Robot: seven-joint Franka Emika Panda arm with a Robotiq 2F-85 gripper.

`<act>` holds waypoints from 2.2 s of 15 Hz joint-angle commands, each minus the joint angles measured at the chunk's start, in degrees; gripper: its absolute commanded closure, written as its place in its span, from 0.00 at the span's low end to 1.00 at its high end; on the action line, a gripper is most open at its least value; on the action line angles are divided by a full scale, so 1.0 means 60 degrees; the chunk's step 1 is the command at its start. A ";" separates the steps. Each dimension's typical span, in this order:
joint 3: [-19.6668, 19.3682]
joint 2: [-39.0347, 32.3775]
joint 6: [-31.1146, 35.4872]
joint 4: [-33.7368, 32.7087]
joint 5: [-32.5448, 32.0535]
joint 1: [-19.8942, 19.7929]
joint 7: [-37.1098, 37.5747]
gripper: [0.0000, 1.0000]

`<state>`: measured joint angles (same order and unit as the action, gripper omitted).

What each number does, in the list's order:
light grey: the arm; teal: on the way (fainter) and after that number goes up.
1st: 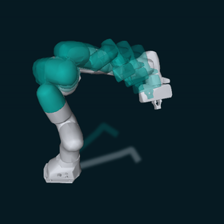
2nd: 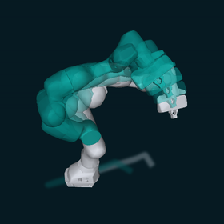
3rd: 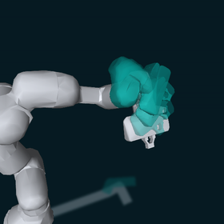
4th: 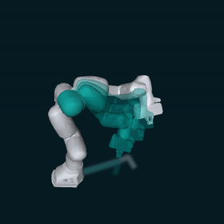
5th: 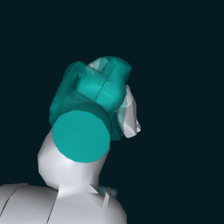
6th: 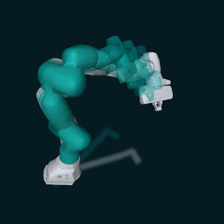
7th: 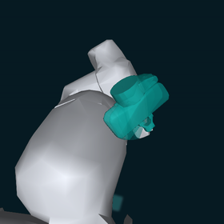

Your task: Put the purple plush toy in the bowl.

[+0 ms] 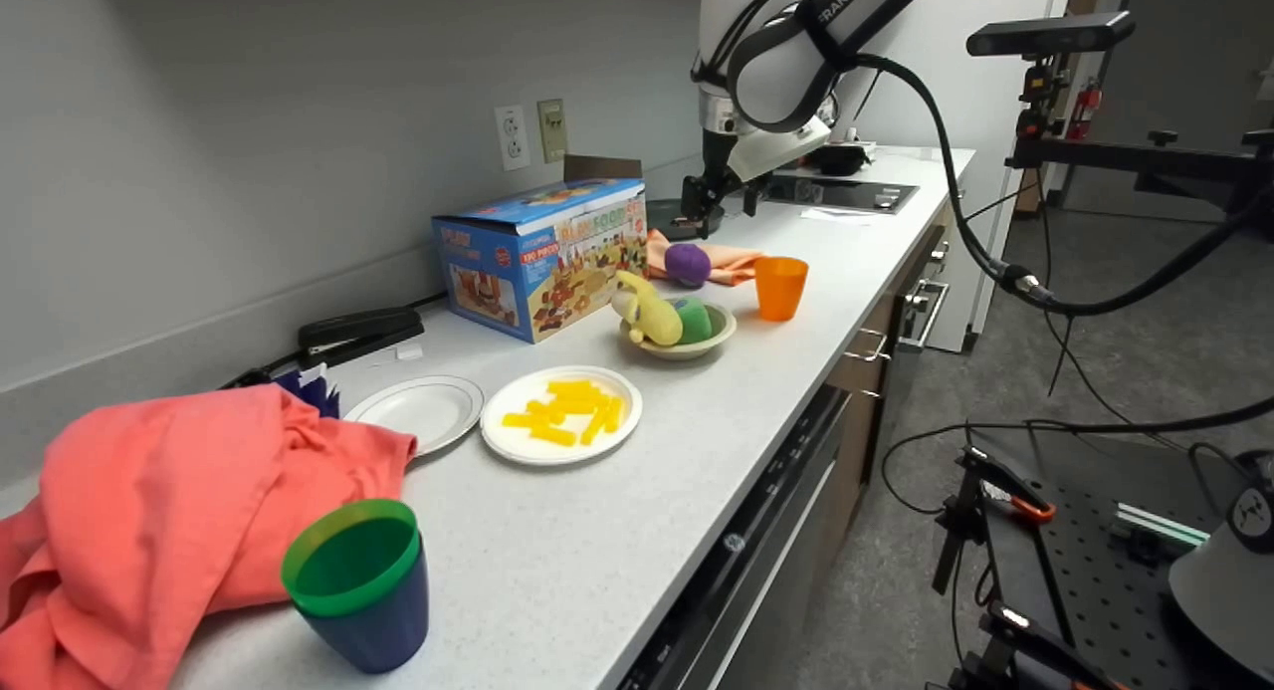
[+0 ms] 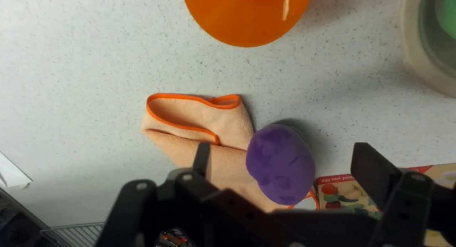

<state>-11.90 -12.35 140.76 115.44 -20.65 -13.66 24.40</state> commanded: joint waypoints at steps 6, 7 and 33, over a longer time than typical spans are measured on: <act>-0.0625 -0.2750 -0.0280 -0.3469 0.0353 0.0070 -0.1082 0.00; -0.0559 -0.3124 -0.0439 -0.3949 0.0585 0.0008 -0.1297 0.00; 0.0582 -0.4826 -0.4200 -0.7128 0.1689 -0.0381 -0.6957 0.95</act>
<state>-9.65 -44.12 114.58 70.04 -8.72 -17.61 -12.82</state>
